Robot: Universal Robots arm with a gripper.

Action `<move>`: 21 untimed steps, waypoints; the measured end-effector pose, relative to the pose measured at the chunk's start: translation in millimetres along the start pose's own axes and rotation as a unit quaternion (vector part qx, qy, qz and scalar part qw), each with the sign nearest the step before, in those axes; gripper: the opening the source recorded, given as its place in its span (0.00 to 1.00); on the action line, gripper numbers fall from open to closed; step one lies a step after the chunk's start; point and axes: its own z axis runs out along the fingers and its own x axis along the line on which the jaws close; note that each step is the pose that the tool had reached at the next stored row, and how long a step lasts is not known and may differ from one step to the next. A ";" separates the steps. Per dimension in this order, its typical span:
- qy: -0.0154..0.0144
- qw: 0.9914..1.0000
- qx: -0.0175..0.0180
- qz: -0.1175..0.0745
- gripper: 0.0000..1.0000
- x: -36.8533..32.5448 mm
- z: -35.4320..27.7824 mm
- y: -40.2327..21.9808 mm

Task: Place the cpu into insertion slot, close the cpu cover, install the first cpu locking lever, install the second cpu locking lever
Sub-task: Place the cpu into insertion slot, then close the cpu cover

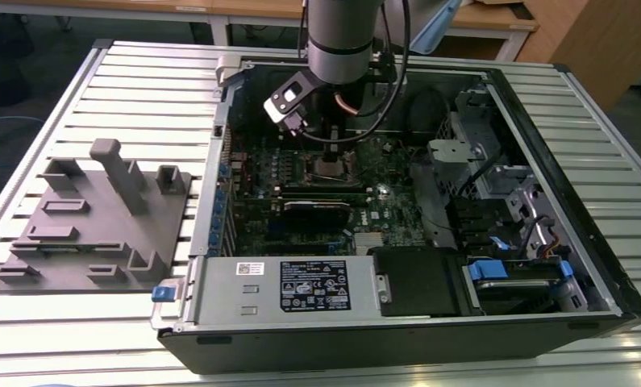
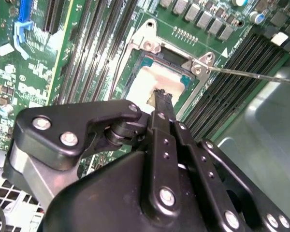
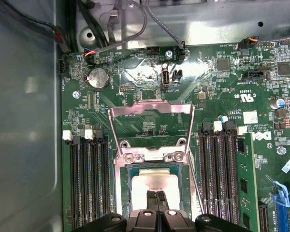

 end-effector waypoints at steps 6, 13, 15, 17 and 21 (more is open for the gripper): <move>0.000 1.000 0.000 0.000 0.11 0.2 -4.9 0.2; 0.000 1.000 0.000 0.000 0.11 0.3 -6.3 0.3; 0.000 1.000 0.000 0.000 0.11 0.3 -6.3 0.3; 0.000 1.000 0.000 0.000 0.11 0.3 -6.6 0.3; 0.000 1.000 0.000 0.000 0.11 0.3 -6.8 0.3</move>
